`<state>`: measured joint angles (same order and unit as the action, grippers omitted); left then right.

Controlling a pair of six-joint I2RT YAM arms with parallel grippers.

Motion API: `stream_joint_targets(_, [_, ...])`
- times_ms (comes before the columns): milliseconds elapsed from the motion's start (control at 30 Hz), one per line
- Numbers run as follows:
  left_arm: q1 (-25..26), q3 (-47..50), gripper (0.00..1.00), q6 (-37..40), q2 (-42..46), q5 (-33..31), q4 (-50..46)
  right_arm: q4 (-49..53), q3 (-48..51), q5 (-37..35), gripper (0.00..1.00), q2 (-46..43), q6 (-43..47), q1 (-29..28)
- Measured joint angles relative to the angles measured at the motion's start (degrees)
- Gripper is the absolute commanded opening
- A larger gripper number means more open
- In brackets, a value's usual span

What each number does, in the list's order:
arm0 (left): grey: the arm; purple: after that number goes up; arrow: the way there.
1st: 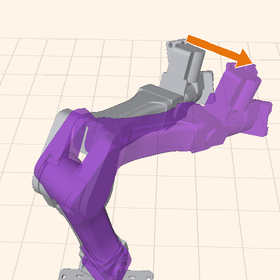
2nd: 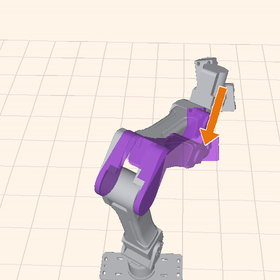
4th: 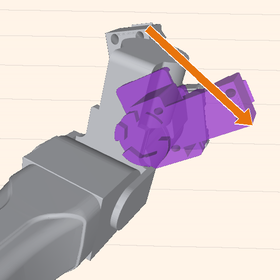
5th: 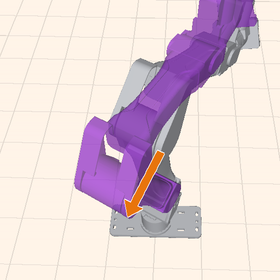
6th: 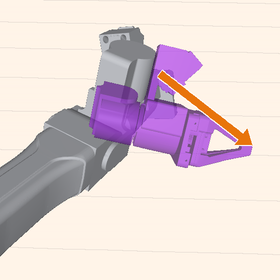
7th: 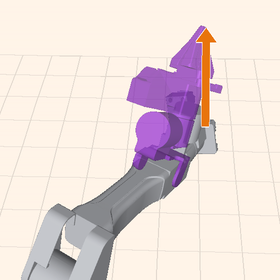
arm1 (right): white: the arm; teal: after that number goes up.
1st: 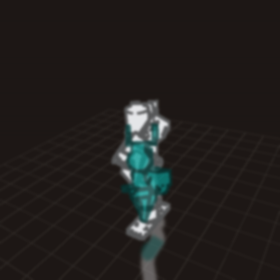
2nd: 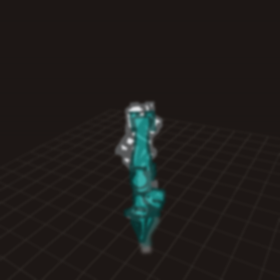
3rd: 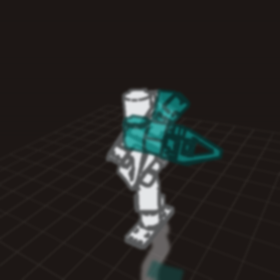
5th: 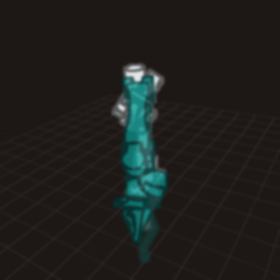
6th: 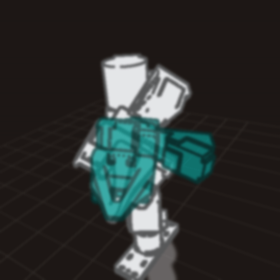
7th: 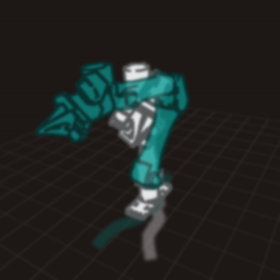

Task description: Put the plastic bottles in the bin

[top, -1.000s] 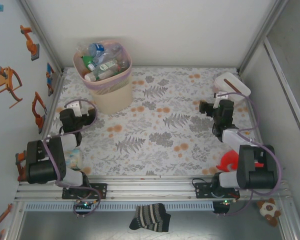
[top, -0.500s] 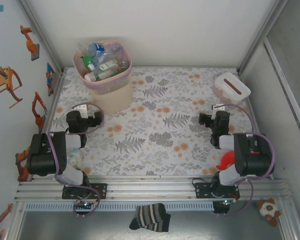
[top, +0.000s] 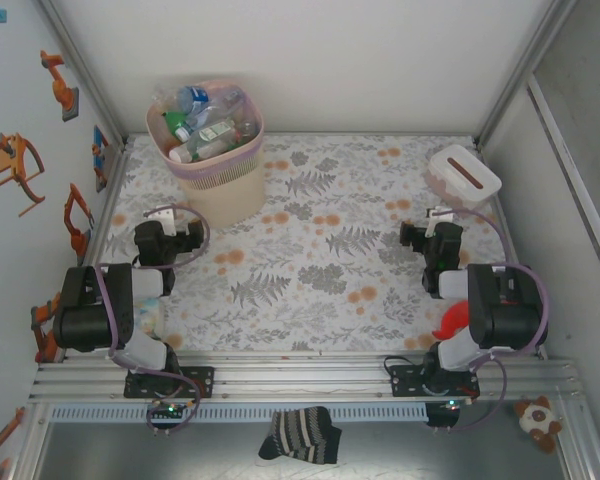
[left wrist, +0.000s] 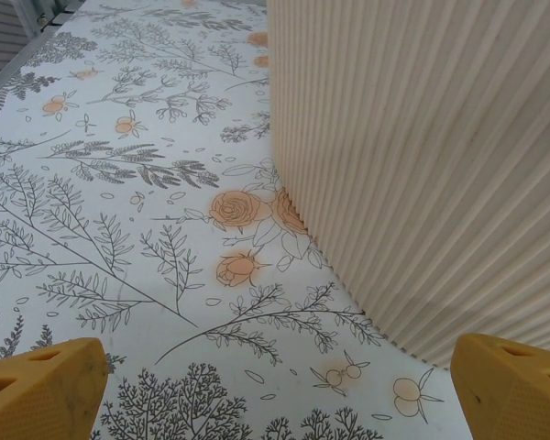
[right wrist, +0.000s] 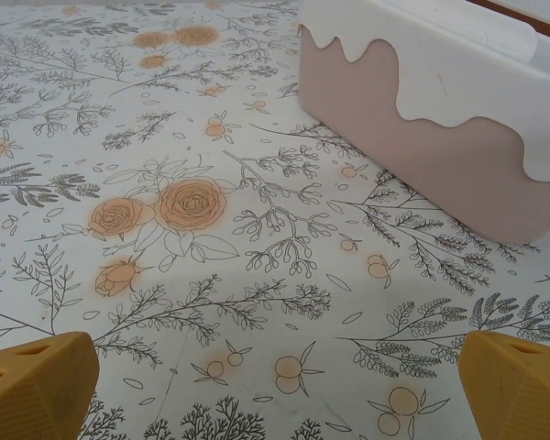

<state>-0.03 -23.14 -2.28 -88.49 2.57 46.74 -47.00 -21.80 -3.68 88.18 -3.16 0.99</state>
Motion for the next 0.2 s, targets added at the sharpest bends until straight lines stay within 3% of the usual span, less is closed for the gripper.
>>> stream_joint_targets(200, [0.00,0.00,0.96,0.00,0.00,0.00,0.00,-0.02,0.00,0.04,1.00,0.00,-0.02,0.13])
